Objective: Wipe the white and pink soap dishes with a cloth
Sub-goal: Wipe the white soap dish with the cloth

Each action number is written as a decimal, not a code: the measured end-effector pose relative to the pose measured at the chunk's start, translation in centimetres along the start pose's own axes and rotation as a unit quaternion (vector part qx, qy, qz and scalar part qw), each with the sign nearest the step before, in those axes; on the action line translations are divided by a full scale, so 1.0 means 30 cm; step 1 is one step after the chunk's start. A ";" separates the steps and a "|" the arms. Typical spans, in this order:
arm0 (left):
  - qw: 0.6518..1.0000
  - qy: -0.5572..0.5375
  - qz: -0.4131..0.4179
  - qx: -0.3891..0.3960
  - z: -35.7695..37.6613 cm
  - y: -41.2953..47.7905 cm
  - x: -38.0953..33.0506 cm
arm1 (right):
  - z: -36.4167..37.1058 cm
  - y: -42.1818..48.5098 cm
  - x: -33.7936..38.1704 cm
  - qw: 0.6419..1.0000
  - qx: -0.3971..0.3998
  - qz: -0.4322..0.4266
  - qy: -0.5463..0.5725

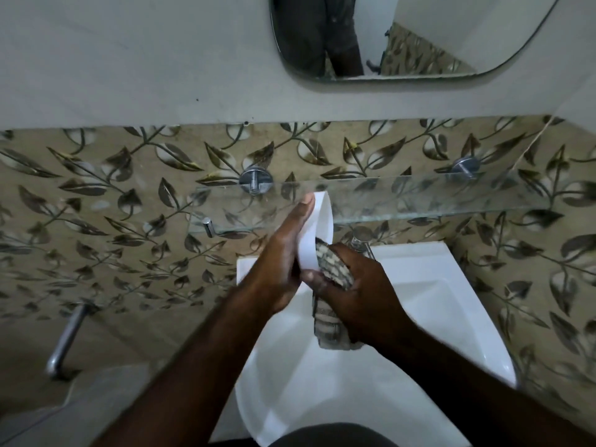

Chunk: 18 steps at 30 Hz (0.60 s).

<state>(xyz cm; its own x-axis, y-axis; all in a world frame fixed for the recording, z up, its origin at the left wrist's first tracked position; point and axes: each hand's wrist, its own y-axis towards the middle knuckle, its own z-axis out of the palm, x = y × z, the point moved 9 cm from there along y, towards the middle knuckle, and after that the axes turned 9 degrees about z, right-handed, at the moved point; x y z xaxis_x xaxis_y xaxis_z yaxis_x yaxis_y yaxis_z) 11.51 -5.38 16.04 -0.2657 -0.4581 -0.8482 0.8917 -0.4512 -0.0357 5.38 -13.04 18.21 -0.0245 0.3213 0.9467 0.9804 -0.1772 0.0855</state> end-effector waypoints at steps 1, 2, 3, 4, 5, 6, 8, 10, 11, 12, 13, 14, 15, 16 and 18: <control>0.999 -0.026 0.026 0.010 0.008 -0.012 0.014 | -0.010 0.003 0.025 1.000 0.004 0.004 0.017; 0.998 -0.047 0.048 0.014 0.011 -0.021 0.027 | -0.012 0.005 0.053 0.999 0.017 0.005 0.029; 0.996 -0.059 0.065 0.011 0.010 -0.028 0.037 | -0.009 0.002 0.075 0.998 0.036 0.007 0.042; 0.995 -0.066 0.080 0.010 0.009 -0.036 0.041 | -0.006 -0.004 0.089 0.997 0.052 0.013 0.055; 0.993 -0.068 0.091 0.009 0.005 -0.040 0.043 | 0.000 -0.013 0.095 0.996 0.062 0.017 0.062; 0.993 -0.070 0.095 0.010 0.004 -0.042 0.044 | 0.003 -0.024 0.099 0.996 0.064 0.019 0.062; 0.992 -0.081 0.102 0.006 -0.003 -0.050 0.042 | 0.019 -0.048 0.099 0.996 0.062 0.014 0.062; 0.987 -0.107 0.121 0.014 -0.007 -0.064 0.029 | 0.042 -0.069 0.092 0.997 0.057 0.001 0.054; 0.984 -0.123 0.123 0.027 0.002 -0.073 0.021 | 0.051 -0.080 0.095 0.998 0.056 -0.015 0.035; 0.983 -0.143 0.113 0.036 0.012 -0.081 0.018 | 0.061 -0.090 0.099 0.997 0.062 -0.039 0.004; 0.983 -0.153 0.098 0.036 0.016 -0.086 0.017 | 0.065 -0.099 0.107 0.994 0.067 -0.073 -0.043; 0.984 -0.155 0.086 0.027 0.013 -0.089 0.015 | 0.062 -0.100 0.114 0.986 0.065 -0.113 -0.099; 0.984 -0.159 0.078 0.016 0.005 -0.086 0.012 | 0.050 -0.093 0.118 0.972 0.055 -0.153 -0.167; 0.983 -0.168 0.075 0.012 0.005 -0.085 0.002 | 0.029 -0.080 0.117 0.958 0.041 -0.176 -0.221; 0.981 -0.173 0.082 0.024 0.023 -0.080 -0.020 | -0.024 -0.050 0.117 0.951 0.001 -0.167 -0.261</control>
<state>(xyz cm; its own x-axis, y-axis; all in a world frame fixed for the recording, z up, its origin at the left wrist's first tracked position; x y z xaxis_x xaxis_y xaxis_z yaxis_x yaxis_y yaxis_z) 9.29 -4.57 17.00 -0.2352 -0.7567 -0.6099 0.9170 -0.3807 0.1188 3.69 -12.32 21.64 -0.2344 0.7773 0.5839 0.9353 0.0165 0.3535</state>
